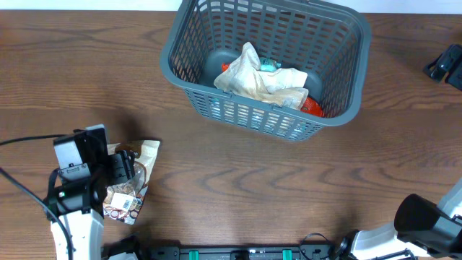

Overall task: Pack container
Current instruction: 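Move the left gripper down over the PanTree pouch, then close the left gripper on the PanTree pouch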

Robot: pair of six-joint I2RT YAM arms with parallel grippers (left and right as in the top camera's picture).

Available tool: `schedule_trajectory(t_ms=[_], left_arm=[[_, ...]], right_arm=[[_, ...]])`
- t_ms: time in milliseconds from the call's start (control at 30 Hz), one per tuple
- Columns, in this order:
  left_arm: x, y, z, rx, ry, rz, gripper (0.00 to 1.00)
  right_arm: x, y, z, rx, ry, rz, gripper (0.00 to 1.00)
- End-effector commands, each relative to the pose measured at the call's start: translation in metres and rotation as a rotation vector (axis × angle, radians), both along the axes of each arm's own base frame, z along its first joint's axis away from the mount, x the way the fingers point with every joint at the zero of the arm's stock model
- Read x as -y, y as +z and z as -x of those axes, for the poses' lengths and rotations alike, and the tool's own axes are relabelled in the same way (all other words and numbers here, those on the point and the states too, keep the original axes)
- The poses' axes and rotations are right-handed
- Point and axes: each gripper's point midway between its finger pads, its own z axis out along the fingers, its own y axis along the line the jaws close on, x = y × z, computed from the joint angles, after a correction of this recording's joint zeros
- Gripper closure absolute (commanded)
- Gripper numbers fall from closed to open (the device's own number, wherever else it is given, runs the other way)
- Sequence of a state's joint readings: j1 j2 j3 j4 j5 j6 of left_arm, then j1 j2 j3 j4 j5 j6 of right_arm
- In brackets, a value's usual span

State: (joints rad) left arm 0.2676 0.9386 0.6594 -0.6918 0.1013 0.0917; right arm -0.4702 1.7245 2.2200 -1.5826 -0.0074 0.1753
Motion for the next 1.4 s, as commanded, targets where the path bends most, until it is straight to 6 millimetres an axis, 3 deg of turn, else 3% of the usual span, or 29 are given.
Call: schedule_trajectory(t_ms=[0,267,633,1067,1167,1367], left_arm=[[-0.008,-0.017,0.001,-0.057,0.035,0.005,0.28],[-0.011,-0.048,-0.008,-0.15,0.016,0.02,0.27],[-0.012,-0.056,-0.011,-0.172,-0.057,-0.008,0.24],[-0.009,-0.09,0.001,-0.324,-0.245,-0.031,0.2],[-0.019,-0.096,0.018,-0.422,-0.298,-0.102,0.18],[-0.027,-0.107,0.025,-0.496,-0.293,-0.131,0.18]], right_arm=[[0.0,-0.006,-0.002,-0.021,0.011,0.001,0.01],[-0.001,-0.006,-0.001,-0.026,0.011,-0.002,0.01],[0.001,-0.005,-0.003,-0.017,0.01,0.003,0.01],[0.008,-0.004,-0.002,-0.01,-0.005,0.008,0.01],[0.009,-0.004,-0.001,-0.01,-0.01,0.008,0.01],[0.011,-0.004,0.0,-0.009,-0.015,0.008,0.01]])
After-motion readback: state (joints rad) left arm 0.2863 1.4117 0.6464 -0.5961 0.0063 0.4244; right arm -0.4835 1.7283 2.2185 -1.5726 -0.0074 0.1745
